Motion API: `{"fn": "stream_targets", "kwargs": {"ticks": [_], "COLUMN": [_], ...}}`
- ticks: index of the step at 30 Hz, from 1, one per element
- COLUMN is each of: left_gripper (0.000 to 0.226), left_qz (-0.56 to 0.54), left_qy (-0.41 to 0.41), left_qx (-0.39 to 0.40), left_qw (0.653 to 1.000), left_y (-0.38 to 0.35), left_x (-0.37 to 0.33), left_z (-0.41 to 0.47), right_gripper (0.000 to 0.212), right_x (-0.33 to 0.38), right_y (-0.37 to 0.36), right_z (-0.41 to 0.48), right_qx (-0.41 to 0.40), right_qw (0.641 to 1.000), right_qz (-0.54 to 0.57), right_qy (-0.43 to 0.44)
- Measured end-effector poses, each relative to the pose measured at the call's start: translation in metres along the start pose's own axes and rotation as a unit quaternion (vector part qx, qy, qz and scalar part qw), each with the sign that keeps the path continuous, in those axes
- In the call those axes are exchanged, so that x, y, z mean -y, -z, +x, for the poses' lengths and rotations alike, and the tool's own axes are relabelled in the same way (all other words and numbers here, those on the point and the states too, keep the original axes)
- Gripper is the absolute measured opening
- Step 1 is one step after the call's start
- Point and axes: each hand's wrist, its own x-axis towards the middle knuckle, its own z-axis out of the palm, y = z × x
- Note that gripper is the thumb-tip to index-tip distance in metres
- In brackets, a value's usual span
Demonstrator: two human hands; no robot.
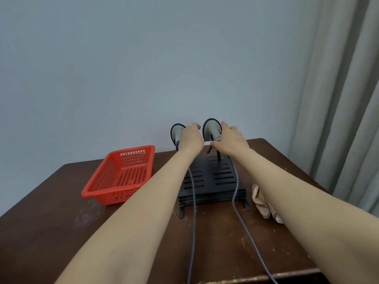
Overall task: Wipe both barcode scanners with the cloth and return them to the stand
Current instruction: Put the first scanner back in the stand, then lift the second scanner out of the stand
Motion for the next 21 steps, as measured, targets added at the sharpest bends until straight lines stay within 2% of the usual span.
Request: {"fn": "stream_targets", "kwargs": {"ticks": [7, 14, 19, 21], "left_gripper": [0.045, 0.04, 0.047, 0.05], "left_qz": [-0.001, 0.012, 0.001, -0.003], "left_qy": [-0.002, 0.018, 0.055, 0.074], "left_qx": [-0.057, -0.061, -0.069, -0.065], "left_qw": [0.998, 0.998, 0.996, 0.995], "left_y": [0.029, 0.037, 0.039, 0.037], "left_x": [0.014, 0.035, 0.051, 0.06], "left_z": [-0.006, -0.012, -0.012, -0.013], "right_gripper": [0.062, 0.054, 0.047, 0.045], "right_x": [0.01, 0.017, 0.034, 0.044], "right_y": [0.002, -0.004, -0.003, -0.006], "right_z": [-0.01, -0.016, -0.017, -0.017], "right_qx": [0.009, 0.001, -0.084, -0.093], "right_qw": [1.0, 1.0, 0.995, 0.992], "right_qz": [-0.005, -0.016, 0.013, 0.041], "right_qy": [-0.005, 0.003, 0.044, 0.069]}}
